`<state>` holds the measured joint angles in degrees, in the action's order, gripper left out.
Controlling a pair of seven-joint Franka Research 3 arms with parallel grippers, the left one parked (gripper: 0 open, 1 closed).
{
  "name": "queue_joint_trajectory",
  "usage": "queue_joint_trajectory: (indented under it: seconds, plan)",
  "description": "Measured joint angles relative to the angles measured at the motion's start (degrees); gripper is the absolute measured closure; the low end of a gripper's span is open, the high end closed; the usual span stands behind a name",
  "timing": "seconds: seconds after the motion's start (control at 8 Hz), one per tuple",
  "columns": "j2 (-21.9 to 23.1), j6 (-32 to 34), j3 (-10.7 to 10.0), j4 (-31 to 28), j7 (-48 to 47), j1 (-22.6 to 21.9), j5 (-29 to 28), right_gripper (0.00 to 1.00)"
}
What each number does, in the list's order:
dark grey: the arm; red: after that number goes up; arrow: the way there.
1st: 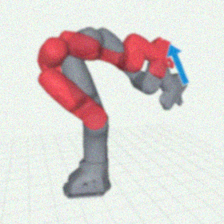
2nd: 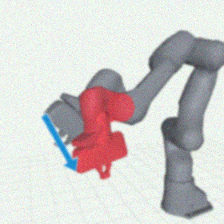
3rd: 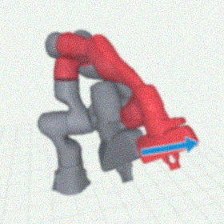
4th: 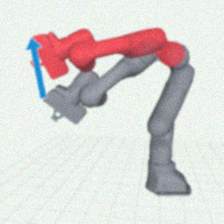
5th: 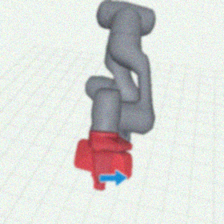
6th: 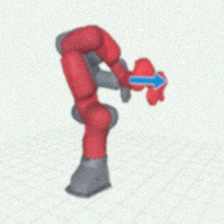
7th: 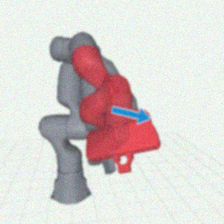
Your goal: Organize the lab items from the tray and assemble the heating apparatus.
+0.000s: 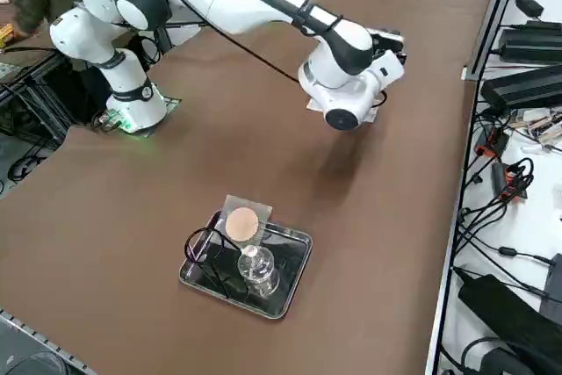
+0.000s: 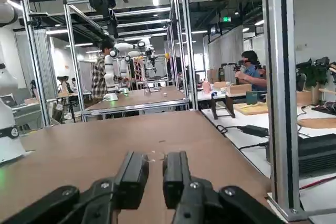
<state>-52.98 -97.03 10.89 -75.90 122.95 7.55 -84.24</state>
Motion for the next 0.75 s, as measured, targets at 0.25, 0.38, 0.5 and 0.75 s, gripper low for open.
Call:
queue_joint_trajectory:
  seconds: [0.25, 0.38, 0.5, 0.75]
  plan:
    - [-0.1, 0.2, 0.0, -0.1, 1.3, 0.0, 0.0, 0.78]
    - [-0.2, 0.2, 0.0, -0.2, 1.5, 0.0, 0.0, 0.77]
    - [-0.5, 0.3, 0.0, -0.3, 1.7, 0.0, 0.0, 0.77]
    - [-1.0, 0.7, 0.0, -0.3, 2.2, 0.1, -0.1, 0.68]
